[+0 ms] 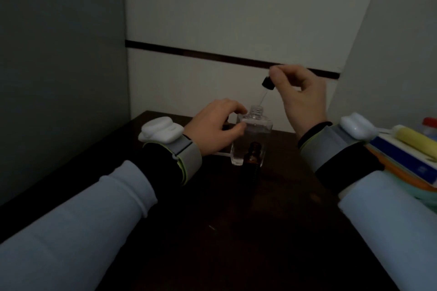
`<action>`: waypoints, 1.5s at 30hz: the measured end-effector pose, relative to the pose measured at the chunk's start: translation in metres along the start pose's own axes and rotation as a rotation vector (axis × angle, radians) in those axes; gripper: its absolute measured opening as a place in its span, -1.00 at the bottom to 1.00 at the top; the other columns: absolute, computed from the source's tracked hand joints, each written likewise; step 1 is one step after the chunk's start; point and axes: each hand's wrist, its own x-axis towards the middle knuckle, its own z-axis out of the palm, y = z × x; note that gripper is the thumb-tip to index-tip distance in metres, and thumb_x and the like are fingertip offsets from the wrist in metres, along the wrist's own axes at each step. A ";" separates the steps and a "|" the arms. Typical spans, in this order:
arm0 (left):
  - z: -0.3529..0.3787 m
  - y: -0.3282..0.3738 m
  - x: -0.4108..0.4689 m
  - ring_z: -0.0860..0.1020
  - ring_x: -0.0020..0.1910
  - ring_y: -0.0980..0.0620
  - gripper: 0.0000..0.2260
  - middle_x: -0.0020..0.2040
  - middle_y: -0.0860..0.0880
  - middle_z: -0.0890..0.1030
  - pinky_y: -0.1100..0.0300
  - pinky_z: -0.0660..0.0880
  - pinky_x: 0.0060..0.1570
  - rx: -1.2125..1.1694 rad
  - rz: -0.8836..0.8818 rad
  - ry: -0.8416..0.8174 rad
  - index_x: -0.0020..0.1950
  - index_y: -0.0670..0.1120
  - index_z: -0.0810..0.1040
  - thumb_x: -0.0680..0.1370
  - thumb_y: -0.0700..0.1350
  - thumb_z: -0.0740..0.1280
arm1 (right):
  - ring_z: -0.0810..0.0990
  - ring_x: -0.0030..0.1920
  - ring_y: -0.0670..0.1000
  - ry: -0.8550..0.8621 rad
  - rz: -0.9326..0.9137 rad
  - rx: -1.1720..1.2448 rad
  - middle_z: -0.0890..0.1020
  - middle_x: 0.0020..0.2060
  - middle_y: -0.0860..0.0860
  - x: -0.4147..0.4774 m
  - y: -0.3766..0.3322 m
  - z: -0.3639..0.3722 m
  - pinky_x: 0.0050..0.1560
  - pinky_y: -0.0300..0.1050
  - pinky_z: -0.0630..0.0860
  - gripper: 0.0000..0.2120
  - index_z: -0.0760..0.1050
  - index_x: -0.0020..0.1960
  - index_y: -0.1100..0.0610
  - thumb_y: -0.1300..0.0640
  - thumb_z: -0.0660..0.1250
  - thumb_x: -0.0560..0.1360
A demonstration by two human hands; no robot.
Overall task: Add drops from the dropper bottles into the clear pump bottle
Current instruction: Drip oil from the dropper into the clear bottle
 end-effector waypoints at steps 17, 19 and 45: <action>-0.013 0.015 -0.003 0.52 -0.22 0.00 -0.79 -0.18 -0.02 0.55 0.34 0.38 -0.30 -0.303 -0.056 0.184 -0.06 -0.04 0.50 0.41 0.05 0.33 | 0.57 -0.25 -0.14 -0.177 0.221 -0.047 0.66 -0.23 0.05 -0.012 0.010 0.009 -0.14 -0.28 0.51 -0.91 0.61 -0.14 0.16 0.14 0.40 0.46; -0.013 0.016 -0.010 0.53 -0.28 -0.06 -0.74 -0.22 -0.09 0.58 0.17 0.45 -0.29 -0.379 -0.086 0.106 -0.11 -0.03 0.52 0.37 0.13 0.34 | 0.55 -0.32 -0.20 -0.175 0.223 -0.056 0.64 -0.29 -0.01 -0.012 0.011 0.009 -0.18 -0.25 0.51 -0.92 0.60 -0.16 0.13 0.12 0.41 0.46; 0.014 0.019 -0.019 0.59 0.03 0.10 -0.71 0.03 0.00 0.63 0.23 0.50 0.10 -0.455 -0.241 -0.459 0.07 -0.08 0.54 0.39 -0.09 0.50 | 0.62 -0.20 -0.15 0.059 0.054 0.211 0.66 -0.25 -0.09 -0.006 -0.014 -0.006 -0.18 -0.21 0.55 -0.91 0.51 -0.14 0.05 0.18 0.30 0.54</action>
